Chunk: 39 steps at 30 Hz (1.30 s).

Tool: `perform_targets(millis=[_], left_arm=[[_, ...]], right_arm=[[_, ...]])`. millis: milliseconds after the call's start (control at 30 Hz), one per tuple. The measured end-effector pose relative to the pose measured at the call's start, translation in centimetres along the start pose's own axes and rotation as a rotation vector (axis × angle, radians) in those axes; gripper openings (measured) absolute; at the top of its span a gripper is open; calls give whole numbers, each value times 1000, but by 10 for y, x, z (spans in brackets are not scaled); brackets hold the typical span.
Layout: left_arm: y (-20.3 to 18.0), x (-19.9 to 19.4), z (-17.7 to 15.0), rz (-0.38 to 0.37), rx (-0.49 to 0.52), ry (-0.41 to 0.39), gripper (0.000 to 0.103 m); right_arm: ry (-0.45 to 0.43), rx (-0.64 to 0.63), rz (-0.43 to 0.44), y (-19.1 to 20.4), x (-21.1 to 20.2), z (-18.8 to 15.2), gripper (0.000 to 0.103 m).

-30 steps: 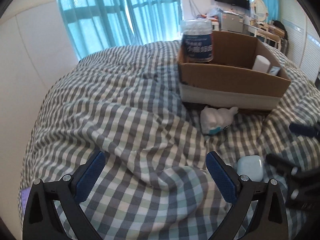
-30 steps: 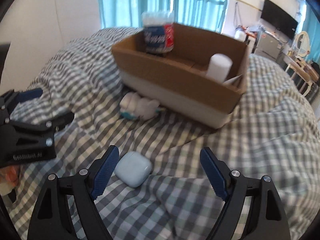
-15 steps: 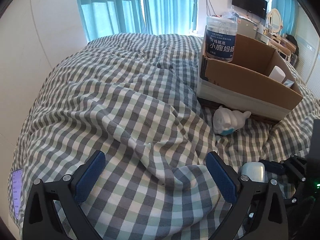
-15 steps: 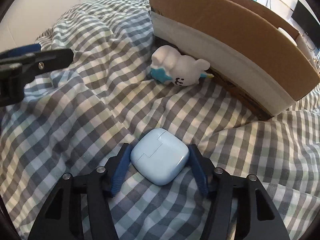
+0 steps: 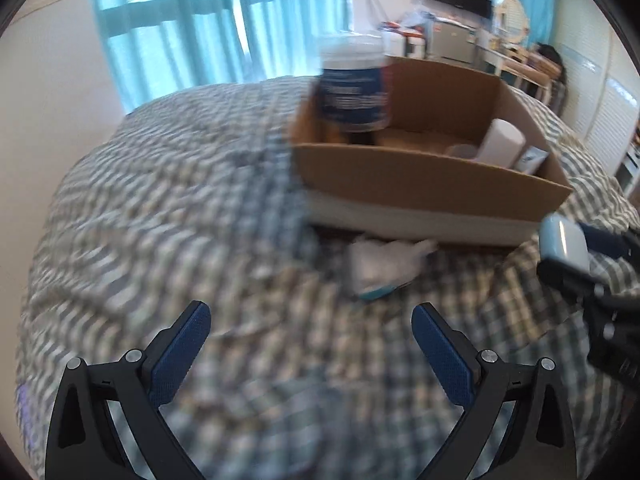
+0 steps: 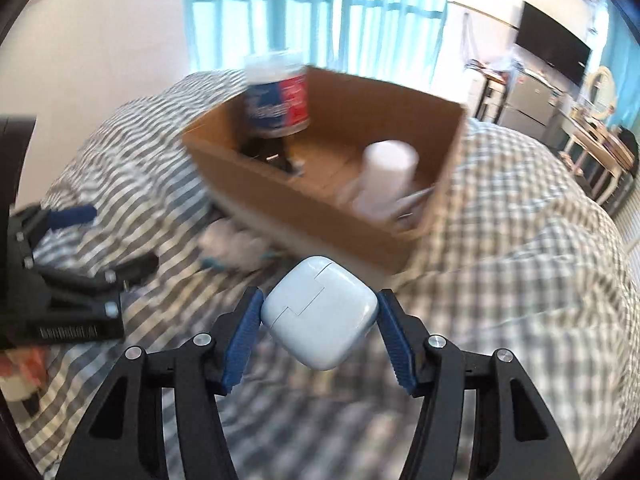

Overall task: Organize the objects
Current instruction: 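Grasp the white figurine with the left gripper while the right grasps the earbud case, then carry the figurine and earbud case over the box with both grippers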

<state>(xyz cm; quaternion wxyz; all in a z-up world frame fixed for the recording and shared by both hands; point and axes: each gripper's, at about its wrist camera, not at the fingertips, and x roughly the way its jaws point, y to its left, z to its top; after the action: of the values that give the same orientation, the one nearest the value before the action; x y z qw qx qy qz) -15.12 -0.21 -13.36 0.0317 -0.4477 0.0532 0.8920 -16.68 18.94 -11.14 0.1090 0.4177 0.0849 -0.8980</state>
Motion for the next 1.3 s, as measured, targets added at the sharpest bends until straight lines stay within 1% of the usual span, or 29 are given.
perform_targets(millis=[33, 133, 200, 333, 433, 467, 533, 600, 667, 800, 1000, 1300], left_arm=[[-10, 8, 4, -6, 13, 10, 103], [-29, 29, 13, -31, 20, 34, 103], [-39, 44, 17, -39, 17, 44, 103], [-46, 71, 22, -36, -2, 61, 103], [-47, 91, 22, -38, -26, 67, 103], [-47, 96, 22, -38, -33, 64, 101], [-47, 102, 20, -40, -32, 64, 91], [-49, 104, 18, -20, -20, 72, 73], [-47, 101, 17, -23, -19, 63, 67], [-42, 90, 13, -59, -39, 62, 67], [-43, 60, 1, -61, -19, 64, 67], [-35, -1, -14, -60, -1, 3, 67]], right_arm=[[-5, 8, -17, -6, 1, 2, 58], [13, 83, 32, -25, 11, 2, 58], [12, 93, 33, -31, 12, -2, 58], [3, 77, 59, -25, 13, -4, 58], [13, 86, 71, -22, 19, -6, 58], [19, 95, 78, -25, 20, -7, 58], [24, 107, 86, -27, 22, -7, 58], [24, 111, 87, -27, 21, -7, 58], [24, 106, 80, -26, 21, -7, 58], [24, 97, 63, -23, 19, -12, 58], [17, 85, 35, -17, 12, -18, 58], [-22, 36, 8, -1, -13, -23, 58]])
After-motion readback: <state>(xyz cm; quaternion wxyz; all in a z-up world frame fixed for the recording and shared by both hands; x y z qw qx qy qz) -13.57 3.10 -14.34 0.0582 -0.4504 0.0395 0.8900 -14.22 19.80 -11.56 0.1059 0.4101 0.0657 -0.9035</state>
